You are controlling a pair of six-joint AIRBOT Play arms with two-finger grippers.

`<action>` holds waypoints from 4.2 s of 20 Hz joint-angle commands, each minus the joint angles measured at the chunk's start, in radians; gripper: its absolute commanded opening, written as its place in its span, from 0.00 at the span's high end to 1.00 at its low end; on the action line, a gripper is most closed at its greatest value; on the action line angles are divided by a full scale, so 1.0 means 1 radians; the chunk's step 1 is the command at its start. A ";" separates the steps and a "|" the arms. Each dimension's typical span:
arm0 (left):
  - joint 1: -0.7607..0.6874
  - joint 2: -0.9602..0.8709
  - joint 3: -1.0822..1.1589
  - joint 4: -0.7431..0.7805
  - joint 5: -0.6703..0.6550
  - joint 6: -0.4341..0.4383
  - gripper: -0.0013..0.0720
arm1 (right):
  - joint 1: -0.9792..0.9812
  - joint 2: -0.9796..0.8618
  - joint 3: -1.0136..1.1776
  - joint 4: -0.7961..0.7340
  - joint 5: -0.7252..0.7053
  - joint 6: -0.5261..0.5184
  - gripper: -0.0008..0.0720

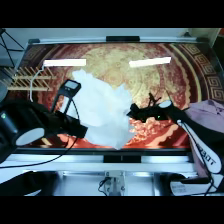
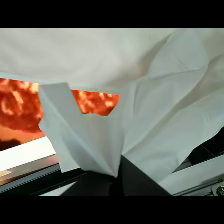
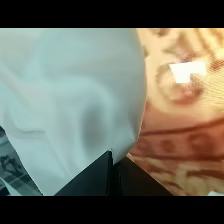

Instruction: Fold the shirts.

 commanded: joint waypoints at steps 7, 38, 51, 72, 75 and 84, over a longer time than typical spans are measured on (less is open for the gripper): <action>0.010 0.020 0.731 0.192 0.107 0.124 0.95 | -0.166 0.497 0.415 -0.029 0.095 -0.272 0.93; 0.480 -0.586 0.593 0.277 0.154 0.191 0.95 | -0.085 -0.063 0.636 -0.267 -0.356 -0.039 0.93; 0.607 -0.716 0.594 0.082 -0.085 0.389 0.95 | -0.098 0.219 0.583 -0.499 0.534 0.188 0.13; 0.652 -0.696 0.593 -0.169 -0.013 0.430 0.95 | 0.857 0.299 -0.337 -0.343 -0.794 1.111 0.12; 0.652 -0.696 0.593 -0.169 -0.013 0.430 0.95 | 0.856 0.210 -0.255 -0.346 -0.810 1.112 0.12; 0.659 -0.694 0.593 -0.169 -0.013 0.430 0.95 | 0.855 0.311 -0.212 -0.386 -0.636 1.044 0.12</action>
